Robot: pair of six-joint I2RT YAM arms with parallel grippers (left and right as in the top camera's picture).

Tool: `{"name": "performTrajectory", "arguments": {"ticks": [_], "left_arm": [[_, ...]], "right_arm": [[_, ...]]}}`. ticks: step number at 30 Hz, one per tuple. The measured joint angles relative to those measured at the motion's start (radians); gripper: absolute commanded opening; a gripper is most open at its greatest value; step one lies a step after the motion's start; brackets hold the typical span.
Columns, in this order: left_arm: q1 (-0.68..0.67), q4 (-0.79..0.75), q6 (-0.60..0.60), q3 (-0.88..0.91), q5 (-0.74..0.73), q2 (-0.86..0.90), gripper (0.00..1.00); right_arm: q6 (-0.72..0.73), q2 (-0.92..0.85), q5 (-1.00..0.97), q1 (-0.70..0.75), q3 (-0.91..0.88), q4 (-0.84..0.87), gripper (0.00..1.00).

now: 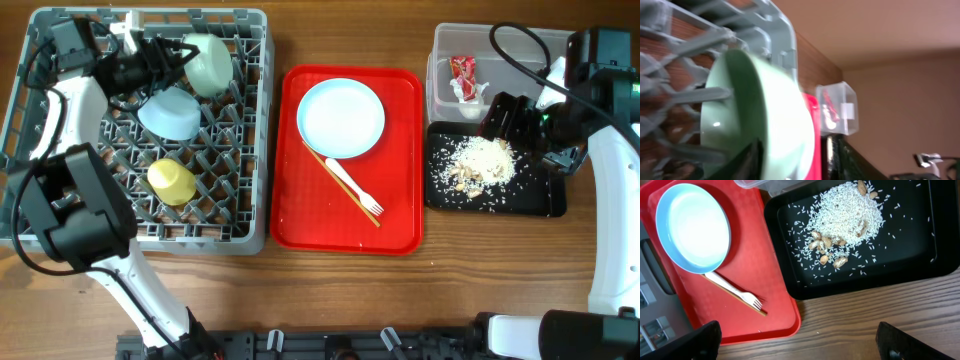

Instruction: Sort waste into correct bins and load items into the dishwasher rack

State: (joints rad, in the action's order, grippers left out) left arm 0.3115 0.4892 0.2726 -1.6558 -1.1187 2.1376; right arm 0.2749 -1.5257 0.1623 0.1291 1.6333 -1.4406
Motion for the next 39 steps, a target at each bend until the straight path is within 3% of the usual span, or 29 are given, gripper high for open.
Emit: {"name": "performTrajectory", "arguments": {"ticks": [2,10,15,16,18,23,28,34,39], "left_arm": [[0.015,0.0,0.002,0.0,0.031,0.001,1.0],[0.121,-0.002,0.003,0.0,0.12,-0.024,1.0],[0.099,0.016,0.003,0.001,0.24,-0.241,1.0],[0.076,0.081,0.003,0.0,0.283,-0.303,1.0],[-0.002,0.183,0.004,-0.004,0.409,-0.381,1.0],[-0.361,0.484,0.003,-0.004,0.758,-0.447,1.0],[-0.663,0.544,0.013,-0.002,0.844,-0.447,1.0],[-0.877,0.62,0.369,-0.002,0.979,-0.325,1.0],[-0.98,0.658,0.561,-0.002,1.011,-0.129,1.0]], "right_arm": [[0.0,0.0,0.0,0.0,0.0,0.0,1.0],[0.0,0.0,0.0,0.0,0.0,-0.01,1.0],[0.0,0.0,0.0,0.0,0.0,-0.01,1.0],[0.0,0.0,-0.001,0.0,0.0,-0.006,1.0],[0.0,0.0,-0.003,0.0,0.0,0.003,1.0],[0.0,0.0,-0.003,0.0,0.0,0.006,1.0],[0.0,0.0,-0.003,0.0,0.0,0.003,1.0],[-0.002,0.0,-0.004,0.0,0.0,-0.003,0.99],[-0.004,0.0,-0.004,0.0,0.0,-0.003,1.0]]}}
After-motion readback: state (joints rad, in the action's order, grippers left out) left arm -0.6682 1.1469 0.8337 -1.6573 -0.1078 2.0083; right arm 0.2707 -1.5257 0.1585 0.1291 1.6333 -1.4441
